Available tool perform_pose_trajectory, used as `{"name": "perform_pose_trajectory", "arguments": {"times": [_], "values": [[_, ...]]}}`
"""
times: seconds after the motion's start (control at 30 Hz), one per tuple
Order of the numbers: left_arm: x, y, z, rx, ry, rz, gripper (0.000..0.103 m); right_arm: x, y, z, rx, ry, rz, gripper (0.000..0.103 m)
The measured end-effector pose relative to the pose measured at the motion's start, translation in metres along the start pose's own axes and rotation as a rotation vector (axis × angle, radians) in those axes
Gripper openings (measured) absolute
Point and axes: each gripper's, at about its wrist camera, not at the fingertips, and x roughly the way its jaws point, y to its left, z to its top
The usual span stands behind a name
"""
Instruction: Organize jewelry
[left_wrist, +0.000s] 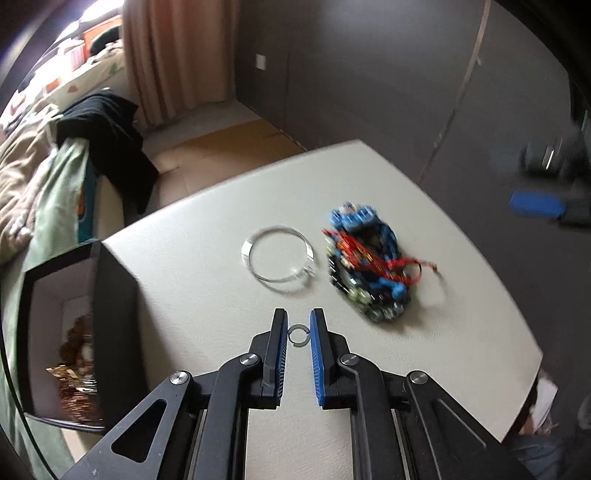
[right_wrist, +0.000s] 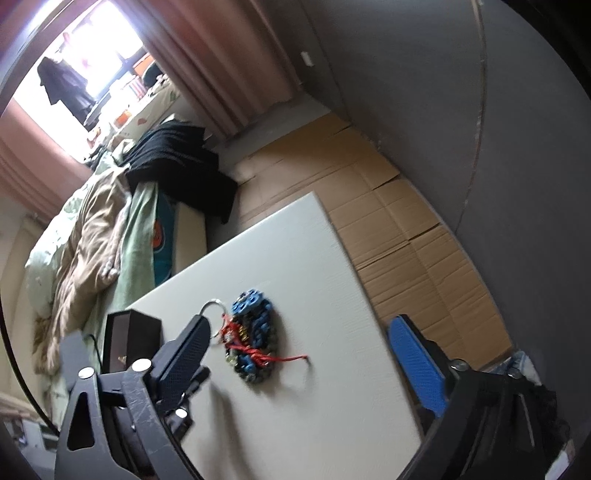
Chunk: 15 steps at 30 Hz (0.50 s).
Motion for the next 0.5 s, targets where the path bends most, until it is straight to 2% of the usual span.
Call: {"name": "perform_pose_trajectory", "arguments": {"times": [0.07,0.13,0.2,0.4,0.5], "values": [[-0.008,0.009,0.003,-0.032,-0.02,-0.001,0.013,0.01,0.005,-0.003,-0.008,0.031,0.015,0.082],[-0.015,0.016,0.005,-0.055,-0.037,0.0,0.013,0.02,0.01,-0.006,-0.019,0.063,0.023,0.069],[-0.023,0.023,0.006,-0.072,-0.054,0.003,0.013,0.031,0.015,-0.01,-0.033,0.096,0.018,0.064],[-0.042,0.04,0.004,-0.115,-0.091,0.007,0.013,0.053,0.021,-0.016,-0.031,0.155,0.061,0.064],[-0.05,0.045,0.004,-0.129,-0.107,0.014,0.013,0.059,0.028,-0.018,-0.059,0.16,0.035,0.064]]}}
